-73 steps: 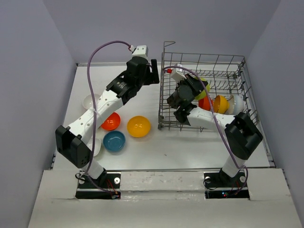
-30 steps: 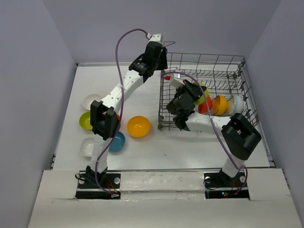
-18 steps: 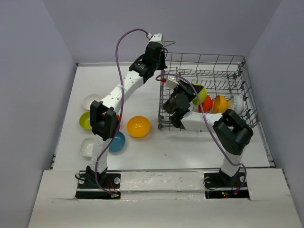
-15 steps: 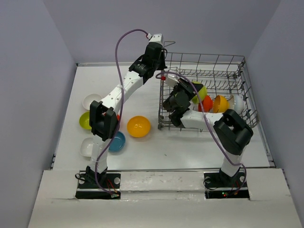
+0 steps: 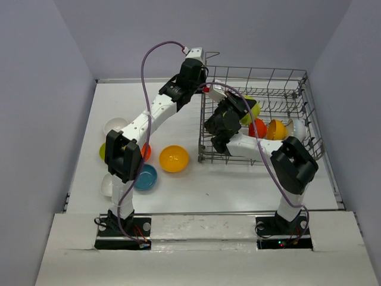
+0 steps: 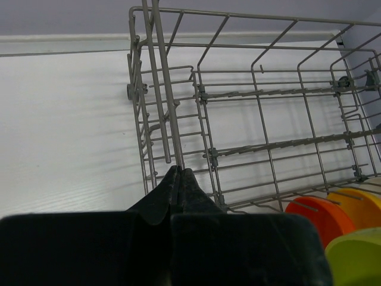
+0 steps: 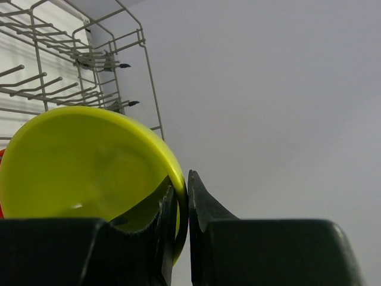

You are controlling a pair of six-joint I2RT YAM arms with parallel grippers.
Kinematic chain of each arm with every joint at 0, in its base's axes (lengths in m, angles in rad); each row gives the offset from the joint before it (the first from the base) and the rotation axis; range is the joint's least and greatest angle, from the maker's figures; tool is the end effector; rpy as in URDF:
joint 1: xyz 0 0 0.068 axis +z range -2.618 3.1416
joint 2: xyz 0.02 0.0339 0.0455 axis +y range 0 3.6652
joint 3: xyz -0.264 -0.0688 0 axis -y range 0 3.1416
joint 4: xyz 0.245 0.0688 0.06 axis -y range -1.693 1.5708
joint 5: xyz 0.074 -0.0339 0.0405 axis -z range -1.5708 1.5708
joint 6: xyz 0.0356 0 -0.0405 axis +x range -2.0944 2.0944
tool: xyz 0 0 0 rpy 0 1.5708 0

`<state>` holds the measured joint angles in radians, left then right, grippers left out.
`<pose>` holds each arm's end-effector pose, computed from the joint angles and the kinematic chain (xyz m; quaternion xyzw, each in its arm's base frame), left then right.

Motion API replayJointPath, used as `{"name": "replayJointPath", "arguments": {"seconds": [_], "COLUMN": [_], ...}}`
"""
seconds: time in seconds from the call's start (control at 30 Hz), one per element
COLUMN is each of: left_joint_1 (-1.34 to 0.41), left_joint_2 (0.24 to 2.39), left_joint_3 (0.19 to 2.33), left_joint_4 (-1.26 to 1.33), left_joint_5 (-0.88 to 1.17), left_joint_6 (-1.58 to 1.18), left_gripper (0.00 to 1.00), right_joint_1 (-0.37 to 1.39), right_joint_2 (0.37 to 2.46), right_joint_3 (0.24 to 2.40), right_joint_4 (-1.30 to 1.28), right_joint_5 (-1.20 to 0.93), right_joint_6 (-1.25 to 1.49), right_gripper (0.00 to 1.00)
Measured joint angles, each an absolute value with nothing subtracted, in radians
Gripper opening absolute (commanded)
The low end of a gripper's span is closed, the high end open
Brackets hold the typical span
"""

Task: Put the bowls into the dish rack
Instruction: Insert the bowl into the dish rack.

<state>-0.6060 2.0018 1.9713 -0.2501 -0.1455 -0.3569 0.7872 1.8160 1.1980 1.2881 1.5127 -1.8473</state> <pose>0.3991 -0.2703 0.3756 0.0556 0.7962 -0.2262 0.5584 0.2921 0.2428 0.3238 -0.1515 0.6775 -0.5888 0.4139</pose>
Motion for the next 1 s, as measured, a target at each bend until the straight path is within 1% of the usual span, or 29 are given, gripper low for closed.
{"name": "replayJointPath", "arguments": {"seconds": [0.47,0.9,1.0], "left_joint_1": [-0.639,-0.642,-0.640], "left_joint_2": [1.881,1.876,1.876], "left_joint_3": [1.805,1.800,1.800], "left_joint_4": [-0.219,-0.216,-0.215], "left_joint_5": [-0.156,-0.162,-0.162], "left_joint_6": [-0.371,-0.377,-0.380], "left_gripper": [0.00,0.00,0.00], "right_joint_1": [0.760,0.747,0.740], "right_joint_2": [1.825,1.845,1.864], "right_joint_3": [1.255,1.260,1.308], "right_joint_4": [1.290,1.295,1.293], "right_joint_5": [1.513,1.516,1.520], "right_joint_6": [-1.847,-1.839,-1.840], "right_gripper": [0.01,0.01,0.01]}}
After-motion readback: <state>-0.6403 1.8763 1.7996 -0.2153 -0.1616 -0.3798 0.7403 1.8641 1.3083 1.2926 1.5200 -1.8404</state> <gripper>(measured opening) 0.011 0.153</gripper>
